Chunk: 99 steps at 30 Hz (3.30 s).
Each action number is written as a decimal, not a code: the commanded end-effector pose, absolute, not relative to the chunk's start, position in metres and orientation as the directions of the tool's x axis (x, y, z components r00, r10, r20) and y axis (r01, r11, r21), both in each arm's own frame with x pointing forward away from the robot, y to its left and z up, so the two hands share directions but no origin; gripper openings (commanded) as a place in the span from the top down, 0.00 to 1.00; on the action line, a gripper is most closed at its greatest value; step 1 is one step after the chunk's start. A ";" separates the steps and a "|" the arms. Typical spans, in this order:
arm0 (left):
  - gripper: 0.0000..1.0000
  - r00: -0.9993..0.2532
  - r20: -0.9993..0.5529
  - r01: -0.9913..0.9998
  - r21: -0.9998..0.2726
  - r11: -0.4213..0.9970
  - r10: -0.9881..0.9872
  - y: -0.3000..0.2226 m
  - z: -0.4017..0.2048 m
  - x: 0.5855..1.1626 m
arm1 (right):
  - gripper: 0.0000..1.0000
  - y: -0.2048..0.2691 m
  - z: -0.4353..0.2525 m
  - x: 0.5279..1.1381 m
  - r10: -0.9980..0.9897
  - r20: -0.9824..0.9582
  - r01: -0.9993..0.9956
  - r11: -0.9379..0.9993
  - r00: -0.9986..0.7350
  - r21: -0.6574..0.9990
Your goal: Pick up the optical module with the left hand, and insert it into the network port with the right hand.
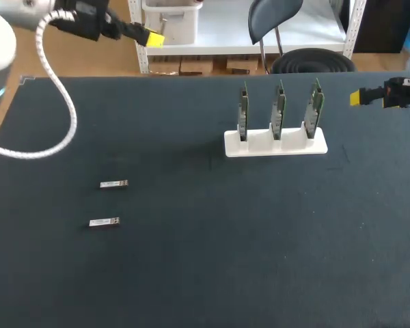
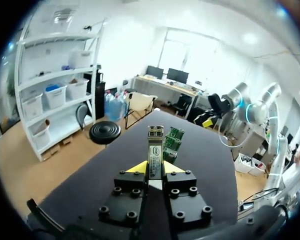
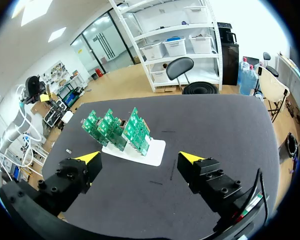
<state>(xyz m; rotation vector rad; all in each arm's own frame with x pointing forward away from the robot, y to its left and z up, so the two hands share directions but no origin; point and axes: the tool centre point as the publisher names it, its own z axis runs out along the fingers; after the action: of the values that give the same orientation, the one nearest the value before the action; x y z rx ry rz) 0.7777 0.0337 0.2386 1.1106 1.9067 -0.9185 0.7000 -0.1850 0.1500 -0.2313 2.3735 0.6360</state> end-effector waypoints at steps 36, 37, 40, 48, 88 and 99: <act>1.00 -0.124 -0.971 0.992 -0.120 0.029 0.203 -0.096 0.208 0.768 | 0.00 -0.185 0.150 0.700 0.000 -0.643 -0.321 0.866 -0.766 0.383; 1.00 -0.120 -0.971 0.993 -0.116 0.027 0.206 -0.099 0.207 0.768 | 0.00 -0.185 0.150 0.700 0.000 -0.643 -0.321 0.866 -0.766 0.383; 1.00 -0.117 -0.972 0.993 -0.118 0.011 0.204 -0.104 0.206 0.768 | 0.00 -0.185 0.150 0.700 0.000 -0.643 -0.321 0.866 -0.766 0.383; 1.00 -0.128 -0.974 0.991 -0.130 0.002 0.185 -0.116 0.203 0.770 | 0.00 -0.185 0.150 0.700 0.000 -0.643 -0.321 0.866 -0.766 0.383; 1.00 -0.181 -0.970 0.983 -0.179 0.025 0.164 -0.123 0.178 0.760 | 0.00 -0.185 0.150 0.700 0.000 -0.643 -0.321 0.866 -0.766 0.383; 1.00 -0.147 -0.975 0.989 -0.147 0.015 0.164 -0.127 0.175 0.753 | 0.00 -0.185 0.150 0.700 0.000 -0.643 -0.321 0.866 -0.766 0.383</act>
<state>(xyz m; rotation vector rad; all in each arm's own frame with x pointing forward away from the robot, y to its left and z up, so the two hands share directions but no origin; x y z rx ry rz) 0.7569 -0.1268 0.1758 1.2664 1.4453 -1.2416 0.7000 -0.1850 0.1500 -0.2313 2.3735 0.6360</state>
